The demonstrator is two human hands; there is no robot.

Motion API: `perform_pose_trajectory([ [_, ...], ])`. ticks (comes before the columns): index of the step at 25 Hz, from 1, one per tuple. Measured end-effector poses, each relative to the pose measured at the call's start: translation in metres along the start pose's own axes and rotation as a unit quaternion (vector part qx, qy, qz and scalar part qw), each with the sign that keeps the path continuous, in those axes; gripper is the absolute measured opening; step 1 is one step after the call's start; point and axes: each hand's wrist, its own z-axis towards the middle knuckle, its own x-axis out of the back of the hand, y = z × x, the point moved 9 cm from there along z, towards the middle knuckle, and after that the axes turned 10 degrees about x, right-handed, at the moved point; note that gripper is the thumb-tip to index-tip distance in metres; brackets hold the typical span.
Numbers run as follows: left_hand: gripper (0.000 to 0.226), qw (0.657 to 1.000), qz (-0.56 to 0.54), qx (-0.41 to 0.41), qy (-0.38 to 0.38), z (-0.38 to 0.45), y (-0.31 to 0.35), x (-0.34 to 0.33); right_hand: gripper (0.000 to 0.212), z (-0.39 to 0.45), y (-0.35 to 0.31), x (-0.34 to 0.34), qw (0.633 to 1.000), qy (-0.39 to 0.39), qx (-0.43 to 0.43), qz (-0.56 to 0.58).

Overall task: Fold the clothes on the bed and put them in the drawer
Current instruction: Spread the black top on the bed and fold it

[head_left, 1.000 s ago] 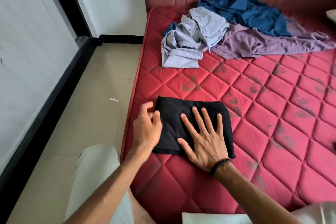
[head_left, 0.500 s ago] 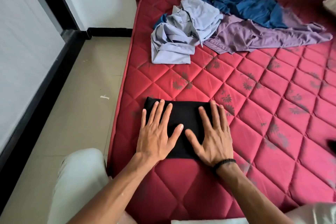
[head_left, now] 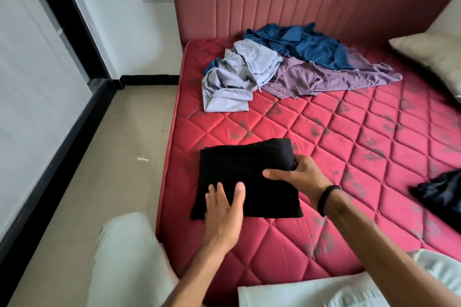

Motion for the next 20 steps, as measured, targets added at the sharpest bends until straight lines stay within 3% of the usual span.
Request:
perform_pose_trajectory([
  [2,0.096,0.950,-0.280,0.090,-0.103,-0.024,0.016,0.011,0.034,-0.022,-0.063,0.000,0.970,-0.025,0.175,-0.170],
  [4,0.071,0.864,-0.441,0.121,-0.209,-0.036,0.048,0.019,0.029,-0.056,-0.111,-0.016,0.890,-0.074,0.342,-0.294],
  [5,0.067,0.845,-0.461,0.117,-0.244,-0.042,0.064,0.022,0.033,-0.074,-0.126,-0.025,0.846,-0.091,0.398,-0.343],
  [7,0.064,0.847,-0.441,0.076,-0.288,-0.054,0.095,0.022,0.053,-0.096,-0.135,-0.032,0.788,-0.091,0.434,-0.426],
  [11,0.045,0.846,-0.397,0.055,-0.351,-0.051,0.121,-0.006,0.064,-0.112,-0.132,-0.024,0.725,-0.058,0.431,-0.534],
  [13,0.044,0.861,-0.380,0.067,-0.331,-0.035,0.119,-0.008,0.062,-0.115,-0.121,-0.026,0.721,-0.055,0.415,-0.552],
  [15,0.038,0.882,-0.342,0.110,-0.304,-0.019,0.094,-0.020,0.064,-0.117,-0.084,-0.034,0.742,-0.102,0.369,-0.550],
  [16,0.037,0.907,-0.310,0.125,-0.258,-0.007,0.071,-0.022,0.068,-0.118,-0.059,-0.040,0.776,-0.145,0.327,-0.519],
  [18,0.055,0.975,-0.172,0.120,-0.070,0.022,0.013,-0.005,0.070,-0.113,-0.008,-0.044,0.877,-0.176,0.221,-0.389],
  [20,0.065,0.994,-0.050,0.047,0.082,0.032,-0.015,0.020,0.066,-0.098,0.027,-0.027,0.929,-0.061,0.161,-0.328],
])
